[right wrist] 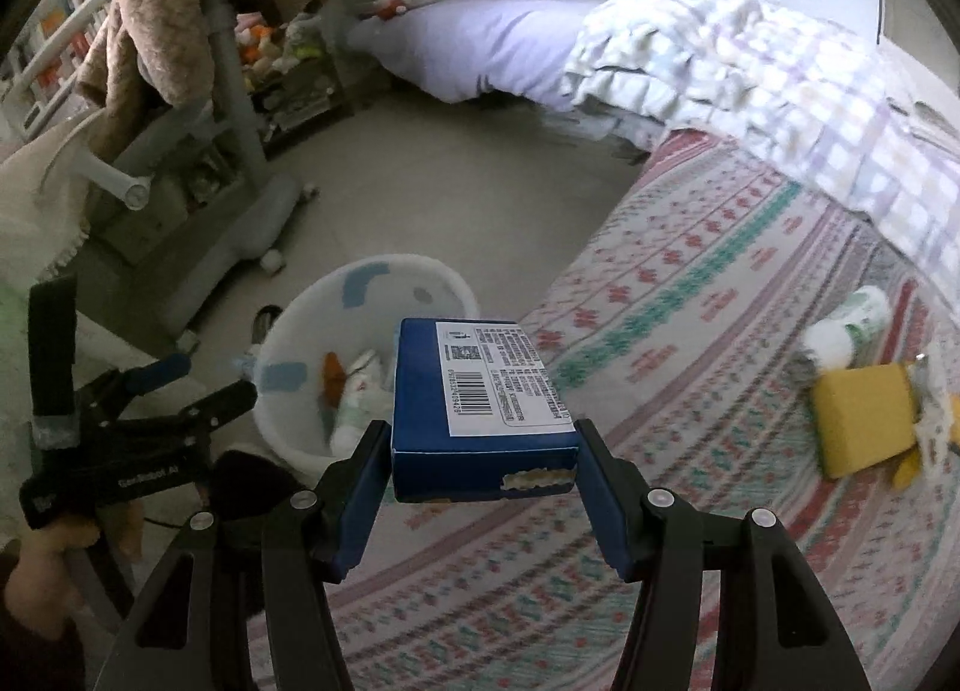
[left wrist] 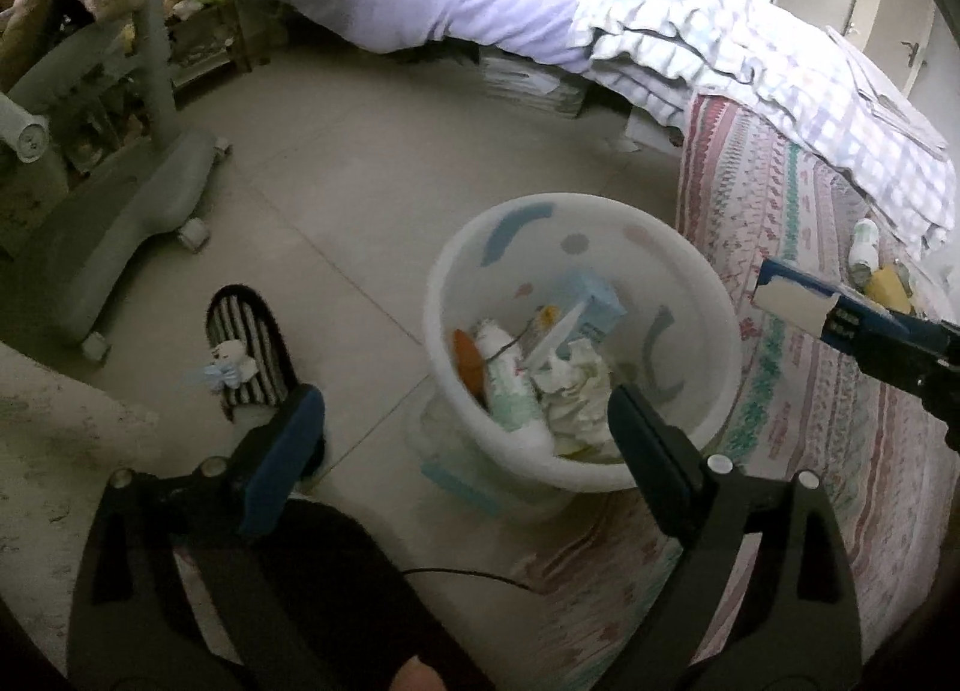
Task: Collect trash
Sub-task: 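Carry the orange item and blue box to the white bin and release both, then move both tools back over the remaining items on the bed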
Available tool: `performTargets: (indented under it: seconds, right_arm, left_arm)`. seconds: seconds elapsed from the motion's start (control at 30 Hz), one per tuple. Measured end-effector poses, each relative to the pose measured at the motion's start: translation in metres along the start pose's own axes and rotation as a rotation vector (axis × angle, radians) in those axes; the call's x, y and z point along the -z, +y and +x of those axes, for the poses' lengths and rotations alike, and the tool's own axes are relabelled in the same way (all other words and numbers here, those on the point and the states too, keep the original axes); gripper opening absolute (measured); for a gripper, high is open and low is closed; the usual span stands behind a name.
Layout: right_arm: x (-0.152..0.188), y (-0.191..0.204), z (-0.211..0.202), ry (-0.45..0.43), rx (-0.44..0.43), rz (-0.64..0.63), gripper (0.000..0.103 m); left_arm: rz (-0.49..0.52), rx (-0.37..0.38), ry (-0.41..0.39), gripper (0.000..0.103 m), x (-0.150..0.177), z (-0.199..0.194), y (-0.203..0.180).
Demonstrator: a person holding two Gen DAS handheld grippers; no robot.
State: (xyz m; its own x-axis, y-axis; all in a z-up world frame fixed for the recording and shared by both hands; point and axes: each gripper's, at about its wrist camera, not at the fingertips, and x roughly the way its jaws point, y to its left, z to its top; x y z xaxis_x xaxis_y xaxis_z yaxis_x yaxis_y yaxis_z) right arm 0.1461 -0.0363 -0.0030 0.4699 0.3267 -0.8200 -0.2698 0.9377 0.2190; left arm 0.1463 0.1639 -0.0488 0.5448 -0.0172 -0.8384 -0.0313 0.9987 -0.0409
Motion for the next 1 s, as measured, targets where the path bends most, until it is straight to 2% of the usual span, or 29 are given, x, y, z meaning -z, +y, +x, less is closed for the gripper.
performTargets:
  seconds: [0.17,0.33,0.47,0.5,0.57,0.63,1.0]
  right_arm:
    - [-0.004,0.015,0.011,0.001,-0.028,-0.008,0.061]
    - [-0.015,0.021,0.022,-0.014,-0.088,0.051,0.061]
    - [-0.021,0.028,0.035,-0.015,-0.101,0.072,0.062]
    - [-0.022,0.028,0.037,-0.022,-0.12,0.079,0.064]
    - [-0.024,0.028,0.038,-0.024,-0.127,0.1,0.083]
    - [-0.024,0.026,0.036,-0.03,-0.136,0.111,0.085]
    - [-0.009,-0.001,-0.002,-0.039,-0.046,0.092,0.085]
  left_arm:
    - [-0.047,-0.016,0.014,0.095,0.001,-0.004,0.019]
    - [-0.098,-0.03,0.027,0.095,0.004,-0.007,0.037]
    - [-0.122,-0.03,0.029,0.095,0.007,-0.008,0.045]
    - [-0.128,-0.029,0.03,0.095,0.008,-0.008,0.047]
    - [-0.131,-0.028,0.033,0.095,0.011,-0.007,0.049]
    - [-0.129,-0.032,0.038,0.095,0.014,-0.006,0.051]
    - [-0.119,-0.013,0.035,0.095,0.012,-0.011,0.039]
